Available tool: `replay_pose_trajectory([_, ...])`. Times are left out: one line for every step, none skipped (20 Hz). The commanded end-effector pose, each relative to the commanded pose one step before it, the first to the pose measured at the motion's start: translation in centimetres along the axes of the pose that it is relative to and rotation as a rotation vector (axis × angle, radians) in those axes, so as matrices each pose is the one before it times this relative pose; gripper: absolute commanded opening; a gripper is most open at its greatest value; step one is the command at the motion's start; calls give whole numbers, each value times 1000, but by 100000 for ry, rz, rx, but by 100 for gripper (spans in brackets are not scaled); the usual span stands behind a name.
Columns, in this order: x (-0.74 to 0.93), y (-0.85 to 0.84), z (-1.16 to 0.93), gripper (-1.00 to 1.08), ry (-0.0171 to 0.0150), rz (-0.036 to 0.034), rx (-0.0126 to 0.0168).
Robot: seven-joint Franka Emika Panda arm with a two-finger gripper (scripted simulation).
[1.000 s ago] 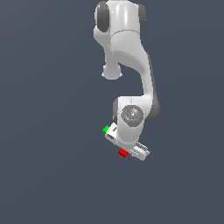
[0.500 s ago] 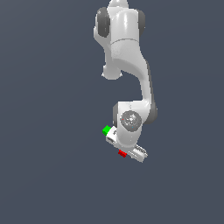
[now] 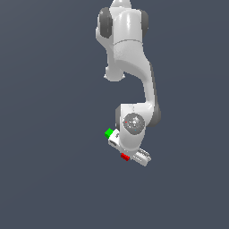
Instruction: Stack the red cube on top of the green cube.
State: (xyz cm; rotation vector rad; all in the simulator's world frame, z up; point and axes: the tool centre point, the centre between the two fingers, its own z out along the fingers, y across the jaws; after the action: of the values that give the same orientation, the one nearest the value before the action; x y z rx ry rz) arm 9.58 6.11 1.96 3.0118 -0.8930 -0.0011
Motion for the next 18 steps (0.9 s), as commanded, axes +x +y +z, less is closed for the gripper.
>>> replay_pose_trajectory([1,-4,-3,-100,10,-5,-2])
replay_pose_trajectory([-2,1,-27,-100,0,0,0])
replay_pose_trajectory([-6,4,-82,-100,0,0,0])
replay_pose_trajectory([-10,6,-140,-100,0,0,0])
replay_pose_trajectory([-12,8,-201,-100,0,0,0])
replay_pose_trajectory([-13,8,-264,-100,0,0,0])
replay_pose_trajectory([-13,8,-331,-100,0,0,0])
replay_pose_trajectory([-11,8,-401,-100,0,0,0])
replay_pose_trajectory([-10,7,-474,-100,0,0,0])
replay_pose_trajectory([-9,6,-550,-100,0,0,0])
replay_pose_trajectory([-8,5,-627,-100,0,0,0])
replay_pose_trajectory([-7,5,-707,-100,0,0,0])
replay_pose_trajectory([-7,5,-788,-100,0,0,0])
replay_pose_trajectory([-7,5,-791,-100,0,0,0])
replay_pose_trajectory([2,21,-760,-100,14,24,40])
replay_pose_trajectory([-6,4,-675,-100,0,0,0])
replay_pose_trajectory([-5,3,-613,-100,0,0,0])
replay_pose_trajectory([-3,2,-551,-100,0,0,0])
